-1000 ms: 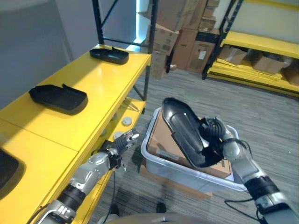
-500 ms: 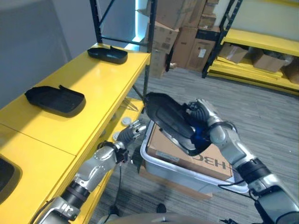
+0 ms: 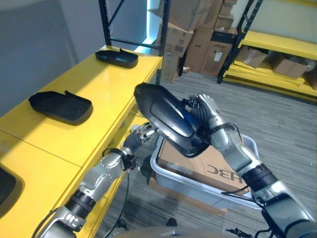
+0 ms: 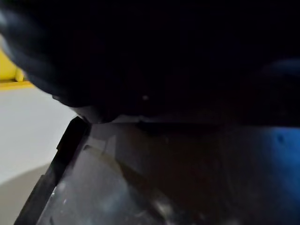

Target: Move parts from the plastic box to the shelf.

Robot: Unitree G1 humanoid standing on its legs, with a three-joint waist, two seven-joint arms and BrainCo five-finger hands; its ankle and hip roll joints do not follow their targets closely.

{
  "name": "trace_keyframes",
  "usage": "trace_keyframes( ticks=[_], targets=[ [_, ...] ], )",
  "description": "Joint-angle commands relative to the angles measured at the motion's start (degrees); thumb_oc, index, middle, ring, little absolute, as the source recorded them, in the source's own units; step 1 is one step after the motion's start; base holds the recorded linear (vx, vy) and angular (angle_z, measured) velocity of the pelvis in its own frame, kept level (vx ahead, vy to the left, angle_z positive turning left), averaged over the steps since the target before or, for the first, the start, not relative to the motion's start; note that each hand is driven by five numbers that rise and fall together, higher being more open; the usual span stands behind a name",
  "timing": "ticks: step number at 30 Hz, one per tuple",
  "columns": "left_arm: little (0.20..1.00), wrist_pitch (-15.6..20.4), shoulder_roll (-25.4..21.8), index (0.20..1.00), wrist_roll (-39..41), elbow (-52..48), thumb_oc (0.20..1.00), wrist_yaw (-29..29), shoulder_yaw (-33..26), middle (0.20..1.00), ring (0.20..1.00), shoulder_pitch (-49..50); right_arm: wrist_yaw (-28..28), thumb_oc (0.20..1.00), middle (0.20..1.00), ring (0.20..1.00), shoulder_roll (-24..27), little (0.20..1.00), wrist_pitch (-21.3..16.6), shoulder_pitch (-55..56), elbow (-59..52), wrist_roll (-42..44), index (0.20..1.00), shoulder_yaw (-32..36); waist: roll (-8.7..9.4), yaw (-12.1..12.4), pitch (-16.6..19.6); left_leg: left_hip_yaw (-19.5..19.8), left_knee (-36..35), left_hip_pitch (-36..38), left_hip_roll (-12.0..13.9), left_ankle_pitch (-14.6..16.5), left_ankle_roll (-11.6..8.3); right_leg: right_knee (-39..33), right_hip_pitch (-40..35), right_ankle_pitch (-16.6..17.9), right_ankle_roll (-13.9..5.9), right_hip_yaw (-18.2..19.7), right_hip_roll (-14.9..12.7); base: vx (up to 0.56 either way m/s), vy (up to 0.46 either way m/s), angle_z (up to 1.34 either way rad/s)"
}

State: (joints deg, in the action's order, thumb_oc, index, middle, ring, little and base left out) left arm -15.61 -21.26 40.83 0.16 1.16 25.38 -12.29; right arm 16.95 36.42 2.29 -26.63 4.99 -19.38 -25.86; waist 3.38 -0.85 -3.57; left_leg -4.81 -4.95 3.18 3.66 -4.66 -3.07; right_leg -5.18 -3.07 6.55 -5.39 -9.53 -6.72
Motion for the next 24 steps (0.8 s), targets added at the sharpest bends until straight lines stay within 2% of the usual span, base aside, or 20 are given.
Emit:
trace_keyframes(
  ticks=[1,5,7,9,11,14,24],
  targets=[
    [1.0,3.5,2.33,1.0,-0.9,2.63,1.0,0.01,2.47,1.0,1.0,-6.95,1.19,0.2,0.2,0.2,0.57,0.2,-5.43,-6.44,-3.21,4.81,0.2,2.23,-2.13,1.14,0.59,-0.58,-0.05,4.36,0.11,3.64,0.86,0.18,-3.35,-1.4,-1.9,0.14,-0.44,0.0,0.0,0.0],
    [1.0,4.58,2.15,1.0,0.1,1.99,1.0,-1.45,2.15,1.0,1.0,-7.0,-5.39,0.2,0.2,0.2,-0.72,0.2,-6.41,-4.96,-6.08,13.01,0.2,1.21,-2.18,1.1,0.5,-0.59,-0.05,4.36,0.14,3.59,0.85,0.18,-3.29,-1.31,-1.95,0.13,-0.57,0.0,0.0,0.0],
    [1.0,3.2,1.46,1.0,0.29,0.57,1.0,-1.97,1.45,1.0,1.0,-7.01,-6.95,0.2,0.2,0.2,-1.24,0.2,-6.72,-5.03,-5.79,16.52,0.2,1.21,-2.11,1.23,0.38,-0.42,-0.05,4.49,0.14,3.81,0.97,0.18,-3.31,-1.5,-1.96,0.52,-0.57,0.0,0.0,0.0],
    [1.0,4.33,0.35,1.0,1.58,-0.36,1.0,-2.55,1.21,1.0,1.0,-6.19,-7.62,0.2,0.2,0.2,-1.75,0.2,-7.32,-2.41,-8.52,15.71,0.2,0.79,-2.27,1.06,0.34,-0.4,-0.05,4.15,0.13,3.52,0.92,0.18,-2.91,-1.21,-2.08,0.58,-0.53,-0.04,0.003,-0.01],
    [1.0,7.06,0.32,1.0,2.54,-0.73,1.0,-4.02,1.86,1.0,1.0,-5.57,-8.5,0.2,0.2,0.2,-1.28,0.2,-8.17,-0.1,-11.07,17.82,0.2,1.16,-2.27,0.83,0.02,-0.4,-0.05,4.12,0.07,3.56,1.06,0.18,-2.92,-1.07,-2.16,0.45,-0.62,-0.02,0.0,0.0],
    [1.0,8.57,0.55,1.0,3.49,-1.31,1.0,-3.37,2.62,1.0,1.0,-5.37,-10.26,0.2,0.2,0.2,-0.83,0.2,-8.27,-0.71,-12.03,20.94,0.2,1.2,-2.12,0.78,0.05,-0.35,-0.05,4.25,0.02,3.42,1.01,0.18,-3.13,-0.86,-2.28,0.21,-0.74,0.0,0.0,0.0],
    [1.0,7.61,1.65,1.0,2.07,1.32,1.0,-1.52,1.07,1.0,1.0,-5.82,-16.15,0.2,0.2,0.2,-1.67,0.2,-7.94,-2.28,-16.72,20.38,0.2,0.57,-1.82,1.15,0.93,-0.23,-0.05,4.02,-0.25,3.43,0.99,0.18,-3.19,-0.89,-2.26,-0.24,-0.94,0.0,0.0,0.0]
  ],
)
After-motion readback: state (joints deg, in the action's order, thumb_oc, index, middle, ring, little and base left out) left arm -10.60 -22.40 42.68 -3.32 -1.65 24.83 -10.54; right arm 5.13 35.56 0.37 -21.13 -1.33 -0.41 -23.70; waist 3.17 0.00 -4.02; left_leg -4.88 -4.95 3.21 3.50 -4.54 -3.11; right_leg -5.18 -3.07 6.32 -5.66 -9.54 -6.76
